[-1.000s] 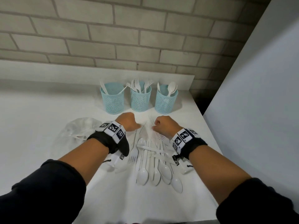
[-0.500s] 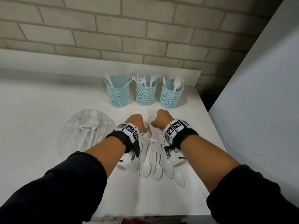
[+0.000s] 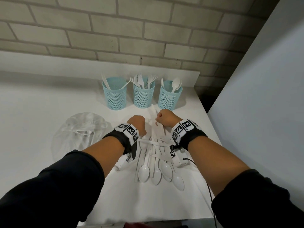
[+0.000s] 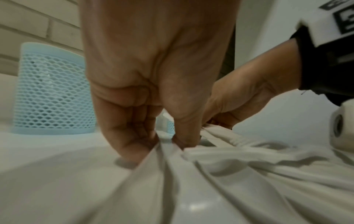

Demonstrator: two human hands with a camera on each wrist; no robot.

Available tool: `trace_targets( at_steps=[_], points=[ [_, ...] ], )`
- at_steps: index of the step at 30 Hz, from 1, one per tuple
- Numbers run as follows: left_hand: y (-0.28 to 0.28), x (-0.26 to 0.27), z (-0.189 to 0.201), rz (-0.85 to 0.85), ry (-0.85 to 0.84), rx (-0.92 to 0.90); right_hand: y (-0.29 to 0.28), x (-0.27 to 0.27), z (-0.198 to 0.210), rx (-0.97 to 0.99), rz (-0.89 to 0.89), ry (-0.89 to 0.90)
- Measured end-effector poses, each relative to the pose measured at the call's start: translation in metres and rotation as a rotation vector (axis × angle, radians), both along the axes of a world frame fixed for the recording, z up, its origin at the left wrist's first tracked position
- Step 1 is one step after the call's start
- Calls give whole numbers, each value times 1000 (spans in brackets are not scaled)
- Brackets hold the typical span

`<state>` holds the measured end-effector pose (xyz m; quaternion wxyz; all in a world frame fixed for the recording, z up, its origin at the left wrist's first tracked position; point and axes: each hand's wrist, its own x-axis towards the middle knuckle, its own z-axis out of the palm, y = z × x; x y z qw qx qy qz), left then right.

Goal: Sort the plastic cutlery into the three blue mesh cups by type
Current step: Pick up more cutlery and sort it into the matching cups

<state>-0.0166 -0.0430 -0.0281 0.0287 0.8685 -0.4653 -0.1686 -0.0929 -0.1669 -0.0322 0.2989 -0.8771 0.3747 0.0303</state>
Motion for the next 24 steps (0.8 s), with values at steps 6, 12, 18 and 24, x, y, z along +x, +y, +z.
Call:
trace_targets(
  at_steps=[6,12,18,24],
  points=[
    [1,6,-2,-36,35,9,-4,-4,11,42,-71,-299],
    [1,5,-6,-59,-36,23,-8,-7,26,40,-196,-590],
    [4,10,-4,-41,1,-2,-17,-6,45,197,-295,-875],
    [0,26,-2,215,564,-243,-13,-5,61,362,-339,-987]
  ],
)
